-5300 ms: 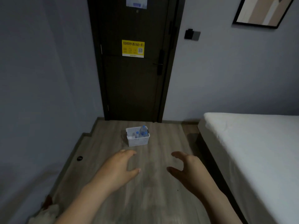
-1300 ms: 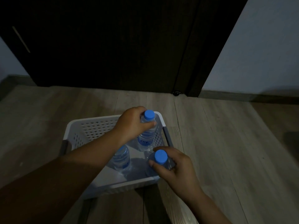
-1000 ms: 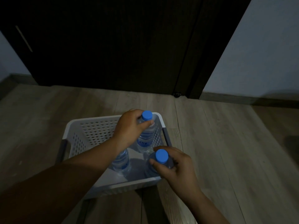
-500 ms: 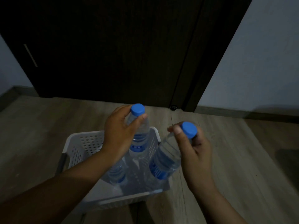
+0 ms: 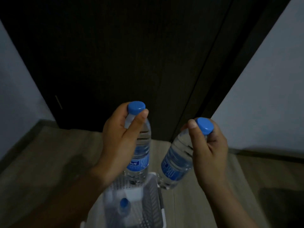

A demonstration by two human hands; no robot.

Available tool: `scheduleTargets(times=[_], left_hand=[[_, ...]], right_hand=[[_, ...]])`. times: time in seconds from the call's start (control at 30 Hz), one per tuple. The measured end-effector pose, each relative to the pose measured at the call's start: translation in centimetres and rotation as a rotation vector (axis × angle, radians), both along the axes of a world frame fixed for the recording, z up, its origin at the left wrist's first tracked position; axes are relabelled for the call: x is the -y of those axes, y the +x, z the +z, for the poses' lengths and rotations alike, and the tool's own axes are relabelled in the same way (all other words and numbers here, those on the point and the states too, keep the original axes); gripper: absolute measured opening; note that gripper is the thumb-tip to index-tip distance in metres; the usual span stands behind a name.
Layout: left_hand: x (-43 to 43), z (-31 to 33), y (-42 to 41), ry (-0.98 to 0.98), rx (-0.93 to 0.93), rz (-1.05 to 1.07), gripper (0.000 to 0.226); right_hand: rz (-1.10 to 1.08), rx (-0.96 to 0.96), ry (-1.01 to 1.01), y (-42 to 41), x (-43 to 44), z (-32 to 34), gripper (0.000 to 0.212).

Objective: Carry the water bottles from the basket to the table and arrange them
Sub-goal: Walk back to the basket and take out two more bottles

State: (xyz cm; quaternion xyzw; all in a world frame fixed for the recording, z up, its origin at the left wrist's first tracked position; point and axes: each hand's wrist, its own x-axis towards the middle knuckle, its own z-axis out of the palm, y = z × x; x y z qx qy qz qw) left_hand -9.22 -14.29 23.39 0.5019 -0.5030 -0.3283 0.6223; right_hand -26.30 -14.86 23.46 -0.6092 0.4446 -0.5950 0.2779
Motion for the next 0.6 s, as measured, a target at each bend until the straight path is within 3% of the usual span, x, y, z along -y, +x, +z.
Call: scheduleTargets(times=[0.23, 0.6], left_hand=[[-0.8, 22.6, 3.8, -0.083, 0.056, 0.043, 0.041], [-5.4, 63.6, 7.6, -0.360, 0.077, 0.037, 0.024]], right_hand=[[0.053, -0.022, -0.060, 2.6, 0.0, 23.0, 0.032], [0.112, 0.047, -0.257, 6.0, -4.0, 64.4, 0.026]])
